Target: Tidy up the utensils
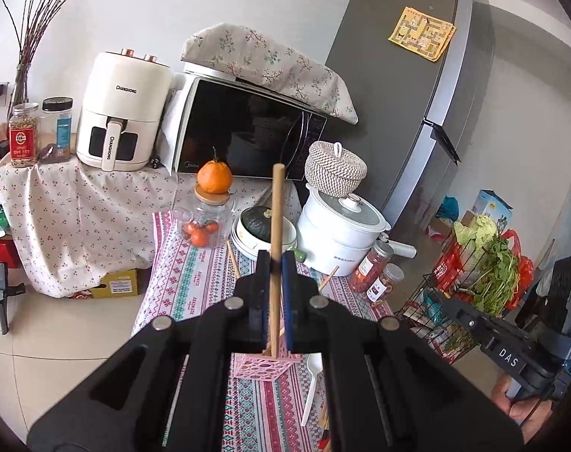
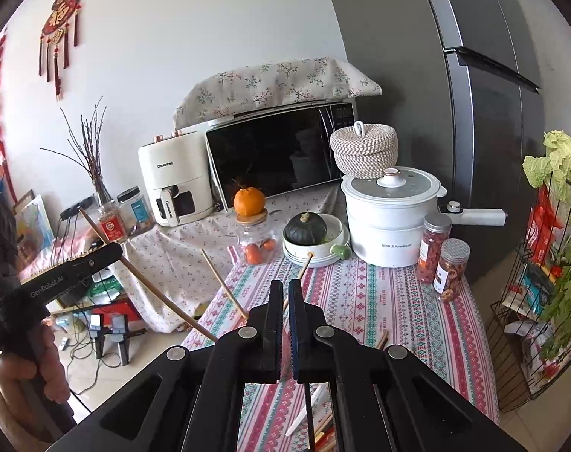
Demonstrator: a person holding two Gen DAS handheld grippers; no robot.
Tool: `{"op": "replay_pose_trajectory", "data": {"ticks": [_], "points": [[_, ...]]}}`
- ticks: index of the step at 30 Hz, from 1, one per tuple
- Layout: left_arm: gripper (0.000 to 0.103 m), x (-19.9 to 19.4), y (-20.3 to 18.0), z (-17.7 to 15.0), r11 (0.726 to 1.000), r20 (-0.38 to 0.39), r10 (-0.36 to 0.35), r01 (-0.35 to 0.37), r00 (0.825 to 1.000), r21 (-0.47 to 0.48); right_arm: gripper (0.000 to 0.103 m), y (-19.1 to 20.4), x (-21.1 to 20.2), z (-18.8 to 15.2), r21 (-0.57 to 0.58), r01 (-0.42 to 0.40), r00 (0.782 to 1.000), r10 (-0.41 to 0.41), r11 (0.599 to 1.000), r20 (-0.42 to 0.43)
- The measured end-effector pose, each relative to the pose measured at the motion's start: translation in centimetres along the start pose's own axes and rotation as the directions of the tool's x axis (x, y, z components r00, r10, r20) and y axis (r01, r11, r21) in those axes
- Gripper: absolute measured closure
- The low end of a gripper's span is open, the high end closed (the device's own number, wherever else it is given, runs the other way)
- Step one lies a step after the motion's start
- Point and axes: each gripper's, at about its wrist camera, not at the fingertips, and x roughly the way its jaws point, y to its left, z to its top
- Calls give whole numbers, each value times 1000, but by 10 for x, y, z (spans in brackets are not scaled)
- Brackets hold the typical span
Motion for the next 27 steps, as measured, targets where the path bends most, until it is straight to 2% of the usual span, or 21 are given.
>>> {"op": "replay_pose_trajectory", "data": {"ticks": [3,5,7,8,12,16,18,21,27], "points": [[96,-4,2,2,1000,7,-5,5,1000,-13,98,-3,17,-1,3,-21,997,21,1000,-80],[96,-5,3,1,1000,-4,-11,11,1000,-10,88,-11,39,-10,18,-29,985,32,999,-172],[96,-7,5,0,1000,-14,-9,9,1000,-3,61,-20,65,-22,35,-30,964,38,999,-263],[96,-8,6,-2,1000,-18,-7,7,1000,0,58,-25,79,-30,41,-29,951,40,999,-308],[96,-12,14,-5,1000,-41,-7,7,999,-4,59,-43,130,-55,91,-20,906,57,996,-420],[96,-12,24,-7,1000,-55,6,-7,998,-7,74,-55,174,-73,182,-39,877,120,983,-465],[96,-10,30,-8,1000,-67,12,-14,998,-18,74,-57,194,-83,226,-45,861,152,973,-485],[96,-8,39,-9,999,-87,14,-18,996,-41,74,-54,217,-98,236,-31,837,154,971,-525],[96,-7,52,-12,997,-110,15,-23,994,-72,74,-33,225,-119,136,-57,824,124,989,-553]]}}
